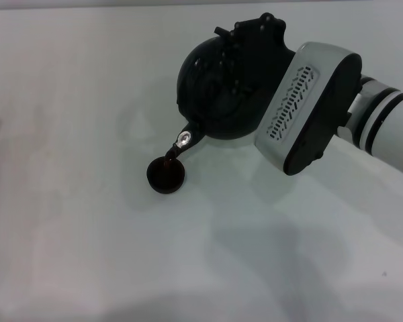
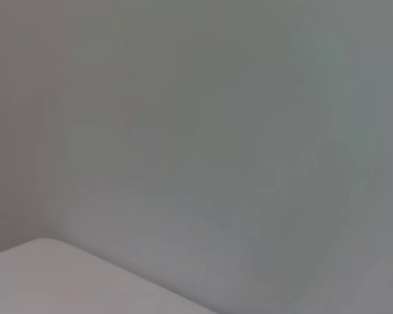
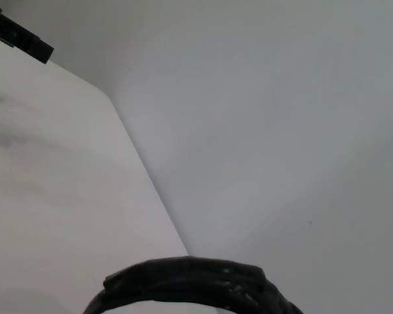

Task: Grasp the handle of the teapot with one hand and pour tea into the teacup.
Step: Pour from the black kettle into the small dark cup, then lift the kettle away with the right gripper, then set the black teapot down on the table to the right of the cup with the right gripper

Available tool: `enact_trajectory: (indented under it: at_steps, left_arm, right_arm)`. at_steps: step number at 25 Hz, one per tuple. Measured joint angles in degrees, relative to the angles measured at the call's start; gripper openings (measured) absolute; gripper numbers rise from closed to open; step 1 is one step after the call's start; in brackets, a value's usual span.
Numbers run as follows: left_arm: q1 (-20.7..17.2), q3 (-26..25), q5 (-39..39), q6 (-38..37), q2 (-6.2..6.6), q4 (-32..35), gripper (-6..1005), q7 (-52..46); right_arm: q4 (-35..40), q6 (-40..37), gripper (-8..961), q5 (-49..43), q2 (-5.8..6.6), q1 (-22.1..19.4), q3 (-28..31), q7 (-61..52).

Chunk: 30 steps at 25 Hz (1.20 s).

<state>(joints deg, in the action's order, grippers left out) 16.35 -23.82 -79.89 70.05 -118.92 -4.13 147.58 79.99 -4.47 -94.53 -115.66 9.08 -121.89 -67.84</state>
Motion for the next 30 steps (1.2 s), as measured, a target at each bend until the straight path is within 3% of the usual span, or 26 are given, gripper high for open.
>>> enact_trajectory:
  at_steps: [20, 23, 30]
  left_arm:
    - [-0.1, 0.0, 0.1, -0.1, -0.11, -0.4, 890, 0.0]
    - [-0.2, 0.1, 0.2, -0.1, -0.17, -0.4, 890, 0.0]
    - [-0.5, 0.4, 0.4, 0.2, -0.18, -0.5, 890, -0.1]
  right_arm:
    - [0.4, -0.9, 112, 13.8, 0.19, -2.4, 1.8, -0.6]
    - [0.6, -3.1, 123, 19.1, 0.24, -3.8, 4.4, -0.6]
    - [-1.3, -17.2, 148, 30.8, 0.22, -9.1, 15.3, -0.6]
